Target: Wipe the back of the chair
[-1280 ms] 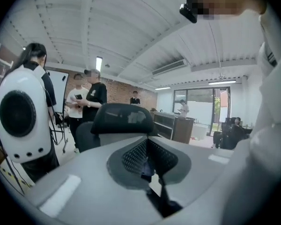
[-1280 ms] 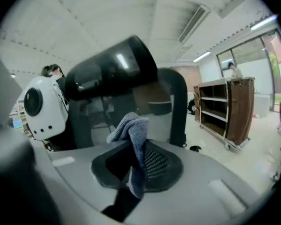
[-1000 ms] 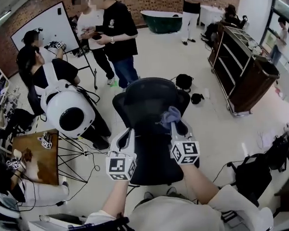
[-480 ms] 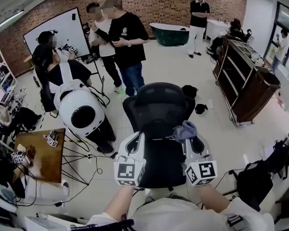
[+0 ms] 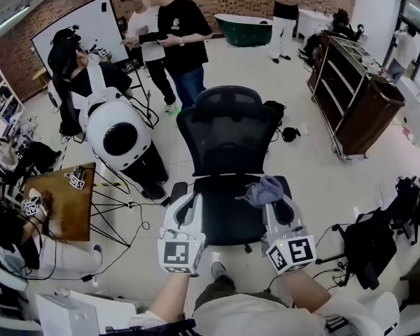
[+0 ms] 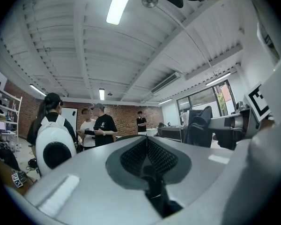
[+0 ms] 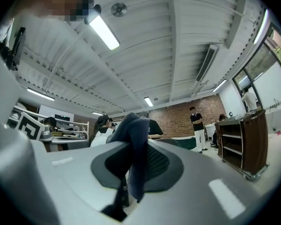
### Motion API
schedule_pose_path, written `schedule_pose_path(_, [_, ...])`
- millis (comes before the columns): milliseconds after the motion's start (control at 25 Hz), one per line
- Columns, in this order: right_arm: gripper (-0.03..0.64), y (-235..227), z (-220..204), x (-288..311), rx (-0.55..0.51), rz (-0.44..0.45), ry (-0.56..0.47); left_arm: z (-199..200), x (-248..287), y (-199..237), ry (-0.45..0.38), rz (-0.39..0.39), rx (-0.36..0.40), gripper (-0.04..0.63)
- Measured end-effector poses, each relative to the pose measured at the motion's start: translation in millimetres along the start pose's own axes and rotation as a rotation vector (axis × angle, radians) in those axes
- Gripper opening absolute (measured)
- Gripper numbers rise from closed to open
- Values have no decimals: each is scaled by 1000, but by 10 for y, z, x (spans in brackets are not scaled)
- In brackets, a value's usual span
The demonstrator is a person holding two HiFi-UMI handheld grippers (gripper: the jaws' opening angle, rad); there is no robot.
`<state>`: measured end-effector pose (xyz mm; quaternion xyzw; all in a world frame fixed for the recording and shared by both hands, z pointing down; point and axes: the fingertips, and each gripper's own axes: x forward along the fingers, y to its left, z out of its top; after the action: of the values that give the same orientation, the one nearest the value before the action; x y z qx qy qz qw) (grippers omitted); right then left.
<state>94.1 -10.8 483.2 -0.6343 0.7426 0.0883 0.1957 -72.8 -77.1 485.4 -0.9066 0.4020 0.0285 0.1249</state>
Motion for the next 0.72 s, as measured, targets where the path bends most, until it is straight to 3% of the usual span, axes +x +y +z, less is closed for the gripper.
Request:
schedule_pose_path(200, [49, 54, 287, -1279, 2, 42, -5, 221, -875, -895, -130, 51, 28, 69])
schedule_pose_path(440, [48, 256, 698, -2453, 33, 72, 11, 361, -1839, -1791, -101, 58, -35, 69])
schedule_pose_path(600, [48, 478, 1056, -2916, 20, 80, 1, 757, -2369, -2059, -111, 77, -26, 69])
schedule_pose_path(720, [46, 597, 1118, -3122, 39, 66, 17, 794, -2625, -2160, -95, 54, -5, 69])
